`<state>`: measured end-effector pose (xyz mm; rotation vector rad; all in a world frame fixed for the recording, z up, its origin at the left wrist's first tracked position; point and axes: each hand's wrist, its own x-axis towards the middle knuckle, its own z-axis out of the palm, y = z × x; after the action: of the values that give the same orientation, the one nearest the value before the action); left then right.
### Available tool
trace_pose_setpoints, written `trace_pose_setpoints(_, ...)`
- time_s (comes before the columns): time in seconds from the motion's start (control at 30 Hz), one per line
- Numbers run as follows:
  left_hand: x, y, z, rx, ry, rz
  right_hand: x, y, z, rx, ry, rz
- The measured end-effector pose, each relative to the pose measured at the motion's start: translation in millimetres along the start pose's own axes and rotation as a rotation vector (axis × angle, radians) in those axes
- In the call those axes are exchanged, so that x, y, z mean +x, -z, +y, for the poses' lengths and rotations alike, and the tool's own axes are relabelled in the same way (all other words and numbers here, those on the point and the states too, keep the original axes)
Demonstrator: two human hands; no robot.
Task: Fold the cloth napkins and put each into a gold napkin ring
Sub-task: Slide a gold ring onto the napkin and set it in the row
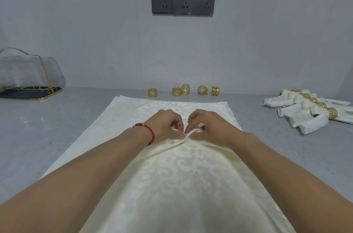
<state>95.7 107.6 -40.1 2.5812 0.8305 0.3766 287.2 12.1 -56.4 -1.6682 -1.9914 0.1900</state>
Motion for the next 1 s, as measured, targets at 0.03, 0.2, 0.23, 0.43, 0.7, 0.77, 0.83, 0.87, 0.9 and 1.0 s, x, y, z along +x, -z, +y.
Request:
trace_pose_setpoints(0.03, -0.3, 0.1, 0.7, 0.015, -0.011, 0.011, 1.2, 0.5, -1.1, 0.016, -0.021, 0.002)
trace_pose_setpoints(0.2, 4.0, -4.1, 20.9, 0.250, 0.015, -0.019, 7.2, 4.8, -2.8, 0.040, -0.064, -0.039)
trace_pose_setpoints(0.23, 4.9, -6.7, 23.6, 0.281, 0.026, -0.017, 9.2, 4.1, -2.7, 0.036, -0.065, -0.040)
trace_pose_setpoints(0.43, 6.9, -14.8, 26.0, 0.318, 0.058, -0.003, 11.6, 9.3, -3.7, -0.052, -0.094, -0.158)
trace_pose_setpoints(0.7, 3.2, -9.1, 32.2, 0.375, 0.005, -0.022, 6.0, 5.1, -4.9, -0.084, -0.065, -0.104)
trace_pose_setpoints(0.77, 2.7, -8.0, 33.6, 0.369, 0.008, -0.029, 5.9, 5.8, -5.7, -0.045, -0.089, -0.101)
trace_pose_setpoints(0.83, 5.3, -7.1, 36.0, 0.378, -0.002, -0.027, 6.3, 7.0, -5.3, -0.017, -0.105, -0.102)
trace_pose_setpoints(0.87, 7.3, -7.3, 36.1, 0.373, 0.001, -0.024, 6.8, 7.2, -4.4, -0.005, -0.112, -0.105)
trace_pose_setpoints(0.9, 8.5, -7.6, 36.7, 0.360, 0.013, -0.016, 7.2, 7.5, -2.8, 0.012, -0.119, -0.109)
trace_pose_setpoints(1.0, 10.3, -12.9, 38.2, 0.331, 0.038, 0.012, 5.9, 10.4, 0.8, 0.088, -0.143, -0.131)
